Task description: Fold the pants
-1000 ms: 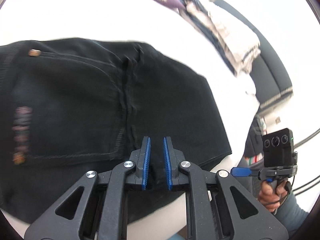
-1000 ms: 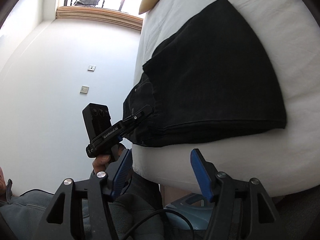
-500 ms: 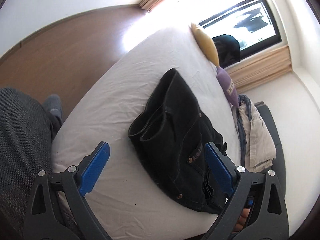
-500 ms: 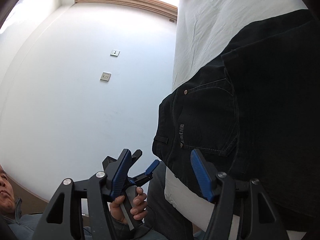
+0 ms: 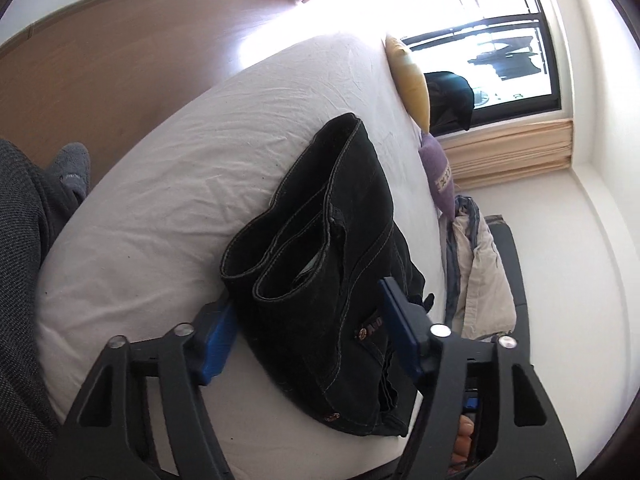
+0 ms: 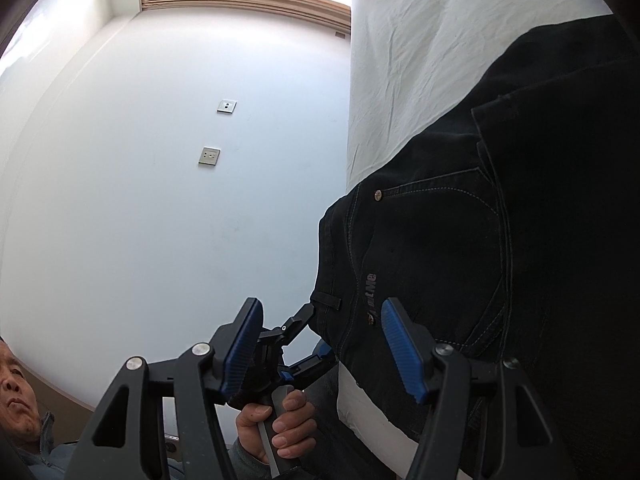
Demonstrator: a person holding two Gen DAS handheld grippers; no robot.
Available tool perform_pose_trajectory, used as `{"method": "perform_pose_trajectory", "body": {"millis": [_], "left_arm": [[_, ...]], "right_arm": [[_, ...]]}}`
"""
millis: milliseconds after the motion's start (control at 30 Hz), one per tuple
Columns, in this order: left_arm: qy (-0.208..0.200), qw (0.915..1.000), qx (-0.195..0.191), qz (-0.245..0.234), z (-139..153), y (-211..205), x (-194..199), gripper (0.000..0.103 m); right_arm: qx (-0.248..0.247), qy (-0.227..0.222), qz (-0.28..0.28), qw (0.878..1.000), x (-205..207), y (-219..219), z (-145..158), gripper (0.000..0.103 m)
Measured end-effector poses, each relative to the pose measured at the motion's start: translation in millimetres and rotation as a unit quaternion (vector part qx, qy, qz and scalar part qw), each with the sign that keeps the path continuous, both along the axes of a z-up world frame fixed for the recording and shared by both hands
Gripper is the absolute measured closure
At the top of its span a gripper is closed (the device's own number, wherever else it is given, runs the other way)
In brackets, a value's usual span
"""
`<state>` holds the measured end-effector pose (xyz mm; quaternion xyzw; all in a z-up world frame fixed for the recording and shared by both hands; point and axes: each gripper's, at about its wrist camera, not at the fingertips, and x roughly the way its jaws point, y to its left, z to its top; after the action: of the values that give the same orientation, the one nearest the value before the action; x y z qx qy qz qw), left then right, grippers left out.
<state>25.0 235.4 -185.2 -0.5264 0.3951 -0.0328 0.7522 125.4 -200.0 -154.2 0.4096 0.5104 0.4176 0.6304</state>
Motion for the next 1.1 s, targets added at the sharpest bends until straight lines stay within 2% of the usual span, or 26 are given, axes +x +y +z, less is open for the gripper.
{"method": "perform_pose_trajectory", "body": {"millis": [33, 100, 200, 333, 433, 467, 533, 700, 900, 1100], "left_arm": [[0.005, 0.9999, -0.009, 0.003, -2.7, 1.1, 0.2, 0.06], [0.013, 0.9995, -0.029, 0.006, -7.7, 2.4, 2.7, 0.072], [0.015, 0.999, -0.041, 0.008, -11.0, 1.4, 9.0, 0.078], [0.013, 0.9993, -0.036, 0.004, -6.4, -1.0, 15.8, 0.086], [0.009, 0.9995, -0.029, 0.001, -0.4, -2.9, 14.6, 0.087], [0.008, 0.9997, -0.023, -0.002, 3.3, -4.3, 14.1, 0.087], [0.003, 0.9999, -0.01, -0.007, 12.3, -7.8, 10.8, 0.088], [-0.024, 0.9989, 0.028, -0.028, 46.2, -22.6, 14.4, 0.089], [-0.052, 0.9949, 0.067, -0.054, 83.8, -48.9, 23.3, 0.09], [-0.069, 0.9907, 0.094, -0.07, 113.2, -70.9, 30.1, 0.09]], "right_arm": [[-0.001, 0.0, 0.0, 1.0, 2.1, -0.6, -0.6, 0.037], [-0.002, 0.002, -0.004, 1.0, 7.2, -2.3, -2.2, 0.037], [-0.012, 0.007, -0.009, 1.0, 15.0, -8.3, -5.5, 0.037], [-0.035, 0.021, -0.018, 0.999, 27.3, -16.5, -14.1, 0.037], [-0.112, 0.063, -0.015, 0.992, 39.4, -14.4, -36.8, 0.028], [-0.124, 0.076, -0.013, 0.989, 42.8, -11.7, -45.0, 0.035], [-0.125, 0.08, -0.02, 0.989, 46.9, -9.8, -47.9, 0.037], [-0.154, 0.043, -0.015, 0.987, 43.6, 3.7, -44.3, 0.03], [-0.16, 0.036, -0.022, 0.986, 41.8, 6.7, -47.4, 0.028], [-0.152, -0.012, -0.007, 0.988, 37.9, 8.7, -47.7, 0.023]]}}
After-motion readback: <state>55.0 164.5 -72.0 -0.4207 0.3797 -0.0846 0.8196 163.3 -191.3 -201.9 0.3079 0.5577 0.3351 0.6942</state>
